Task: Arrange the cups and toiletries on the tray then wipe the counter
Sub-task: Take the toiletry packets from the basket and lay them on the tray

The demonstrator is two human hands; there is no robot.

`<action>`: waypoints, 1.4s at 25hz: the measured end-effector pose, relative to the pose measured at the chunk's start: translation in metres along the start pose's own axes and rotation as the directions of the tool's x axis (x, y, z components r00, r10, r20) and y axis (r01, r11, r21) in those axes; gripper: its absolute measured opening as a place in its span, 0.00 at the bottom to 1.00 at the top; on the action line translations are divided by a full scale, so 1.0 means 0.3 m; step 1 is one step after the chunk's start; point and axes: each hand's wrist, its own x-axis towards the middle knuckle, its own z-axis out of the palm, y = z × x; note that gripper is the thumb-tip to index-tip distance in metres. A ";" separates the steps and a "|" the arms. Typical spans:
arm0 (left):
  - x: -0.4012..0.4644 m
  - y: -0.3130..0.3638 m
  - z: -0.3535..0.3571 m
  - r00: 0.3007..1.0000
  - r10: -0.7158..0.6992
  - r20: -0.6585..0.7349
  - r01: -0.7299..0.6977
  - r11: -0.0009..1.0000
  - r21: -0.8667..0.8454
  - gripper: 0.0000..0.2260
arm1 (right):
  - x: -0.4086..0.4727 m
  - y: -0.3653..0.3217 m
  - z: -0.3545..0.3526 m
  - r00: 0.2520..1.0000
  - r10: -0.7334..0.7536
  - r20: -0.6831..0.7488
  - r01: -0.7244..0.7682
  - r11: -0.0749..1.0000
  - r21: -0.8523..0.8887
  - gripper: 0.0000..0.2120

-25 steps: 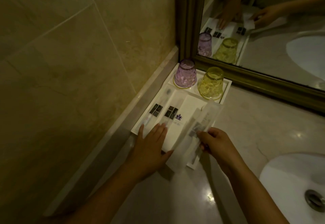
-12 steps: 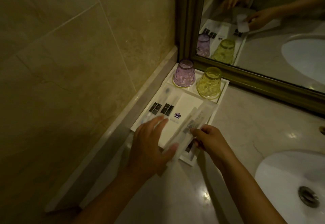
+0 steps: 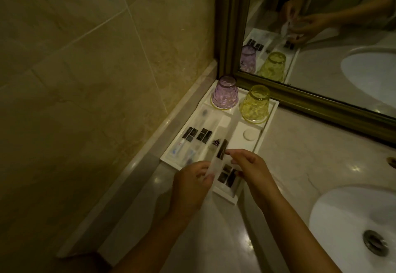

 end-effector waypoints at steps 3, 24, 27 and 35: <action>0.034 0.009 -0.011 0.934 -0.287 0.213 0.347 0.867 -0.358 0.12 | 0.025 -0.007 0.007 0.995 0.023 -0.095 -0.016 0.998 0.066 0.04; 0.101 -0.285 -0.031 0.925 0.237 0.295 -0.378 0.615 0.692 0.29 | 0.230 0.068 0.066 0.876 -0.480 0.056 0.210 0.275 -0.938 0.31; 0.108 -0.284 -0.030 0.923 0.209 0.324 -0.384 0.580 0.719 0.30 | 0.240 0.107 0.065 0.883 -0.370 0.288 0.326 0.042 -0.944 0.31; 0.113 -0.300 -0.053 0.911 0.178 0.373 -0.410 0.512 0.755 0.33 | 0.241 0.130 0.098 0.904 -0.309 0.295 0.316 0.020 -0.949 0.28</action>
